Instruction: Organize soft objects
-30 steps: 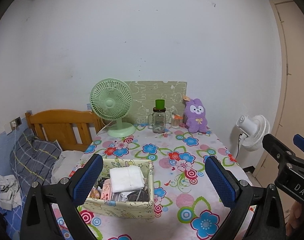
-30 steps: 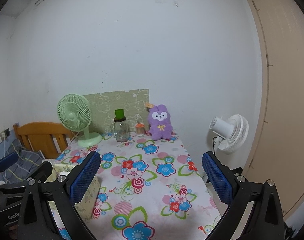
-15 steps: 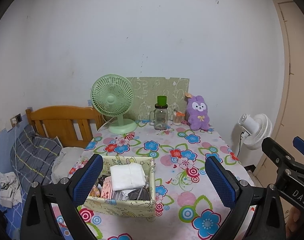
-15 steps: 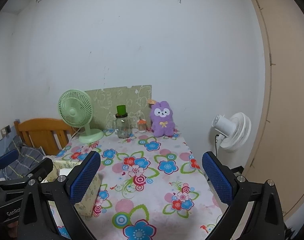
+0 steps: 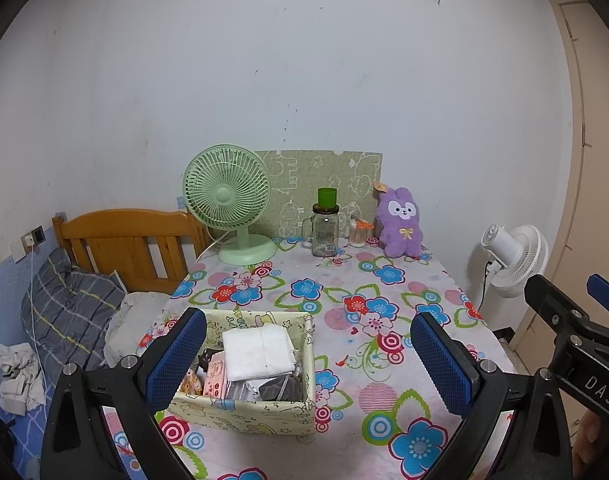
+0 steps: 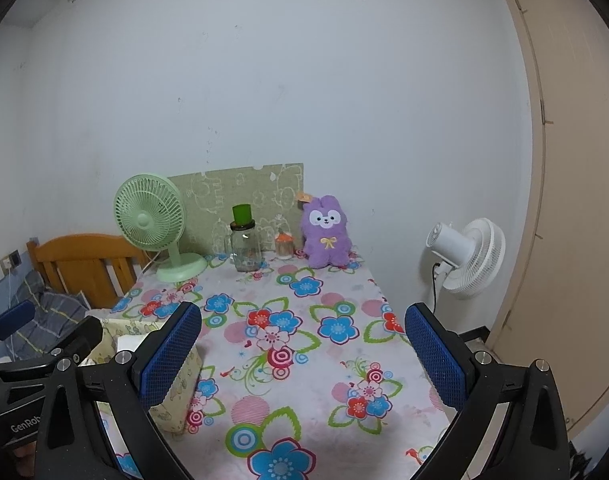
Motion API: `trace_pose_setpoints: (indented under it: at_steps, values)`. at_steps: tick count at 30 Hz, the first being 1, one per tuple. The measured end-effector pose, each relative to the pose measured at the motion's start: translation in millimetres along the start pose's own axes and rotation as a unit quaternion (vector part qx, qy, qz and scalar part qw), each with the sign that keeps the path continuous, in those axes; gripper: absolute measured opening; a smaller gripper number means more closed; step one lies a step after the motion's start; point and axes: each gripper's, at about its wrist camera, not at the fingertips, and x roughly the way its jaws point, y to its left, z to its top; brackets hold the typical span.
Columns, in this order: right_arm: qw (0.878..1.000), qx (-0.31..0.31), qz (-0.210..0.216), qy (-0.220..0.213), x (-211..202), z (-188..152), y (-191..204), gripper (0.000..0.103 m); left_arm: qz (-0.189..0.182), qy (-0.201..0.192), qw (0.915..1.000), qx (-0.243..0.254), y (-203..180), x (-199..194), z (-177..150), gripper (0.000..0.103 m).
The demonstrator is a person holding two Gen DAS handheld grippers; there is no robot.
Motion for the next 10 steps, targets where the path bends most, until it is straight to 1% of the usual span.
trace_pose_setpoints:
  at_steps: [10]
  values:
    - [1.000, 0.001, 0.002, 0.008, 6.0, -0.6, 0.3, 0.103, 0.002, 0.010, 0.9999, 0.004, 0.0, 5.4, -1.5, 0.103]
